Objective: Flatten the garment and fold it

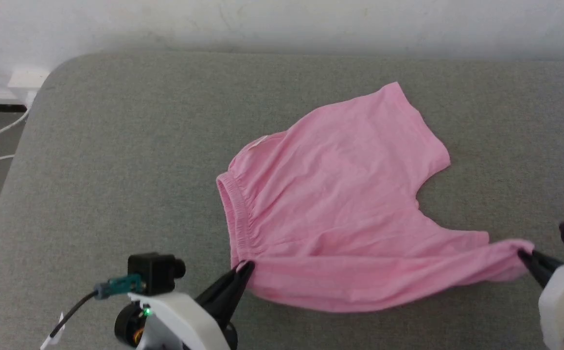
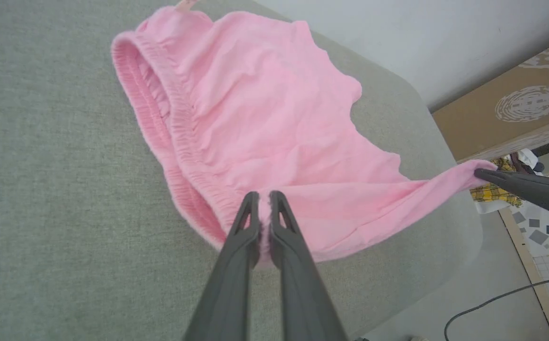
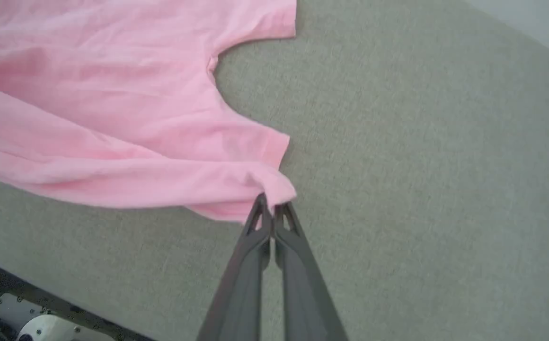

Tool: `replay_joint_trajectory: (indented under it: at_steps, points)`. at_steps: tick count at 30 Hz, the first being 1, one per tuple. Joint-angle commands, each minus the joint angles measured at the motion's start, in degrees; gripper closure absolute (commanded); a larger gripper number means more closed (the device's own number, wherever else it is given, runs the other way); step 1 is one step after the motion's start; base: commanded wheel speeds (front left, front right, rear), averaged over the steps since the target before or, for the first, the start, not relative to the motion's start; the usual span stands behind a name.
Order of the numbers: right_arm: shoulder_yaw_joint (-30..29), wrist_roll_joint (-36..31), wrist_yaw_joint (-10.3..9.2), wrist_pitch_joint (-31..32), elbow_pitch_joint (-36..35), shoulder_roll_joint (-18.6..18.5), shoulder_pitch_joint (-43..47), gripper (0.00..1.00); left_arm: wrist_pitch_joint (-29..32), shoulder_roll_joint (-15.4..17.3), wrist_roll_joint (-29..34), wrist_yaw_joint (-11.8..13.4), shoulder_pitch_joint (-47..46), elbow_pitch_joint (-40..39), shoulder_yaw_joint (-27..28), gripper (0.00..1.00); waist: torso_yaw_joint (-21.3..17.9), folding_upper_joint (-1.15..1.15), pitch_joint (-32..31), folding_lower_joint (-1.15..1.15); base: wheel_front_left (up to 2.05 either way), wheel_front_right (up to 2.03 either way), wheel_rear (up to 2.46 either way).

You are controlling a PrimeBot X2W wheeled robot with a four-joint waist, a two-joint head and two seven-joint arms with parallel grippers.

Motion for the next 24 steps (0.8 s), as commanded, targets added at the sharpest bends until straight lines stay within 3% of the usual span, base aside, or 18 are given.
replay_joint_trajectory:
  at_steps: [1,6,10,24]
  points:
    - [0.7,-0.5,-0.12,-2.0,1.0,-0.4,-3.7,1.00,-1.3,-1.5,0.9,-0.9,-2.8,0.6,0.2,1.00,1.2,0.00,1.4,0.00,0.00,0.00,0.00]
    - [4.8,-1.0,-0.12,-8.6,7.7,-2.3,-16.6,1.00,-5.2,-7.5,1.6,-3.0,-11.3,6.3,1.0,1.00,2.9,0.00,4.5,0.00,0.00,0.00,0.00]
    - [8.4,-1.0,-0.12,-12.2,14.5,-3.6,-27.6,1.00,-8.2,-11.3,1.8,-3.3,-17.2,12.1,2.7,1.00,4.3,0.00,7.7,0.00,0.00,0.00,0.00]
    - [18.7,-1.2,-0.12,-16.1,39.7,-6.2,-56.5,1.00,-16.2,-19.6,3.5,-2.7,-28.7,26.2,5.0,1.00,11.1,0.00,20.3,0.00,0.00,0.00,0.00]
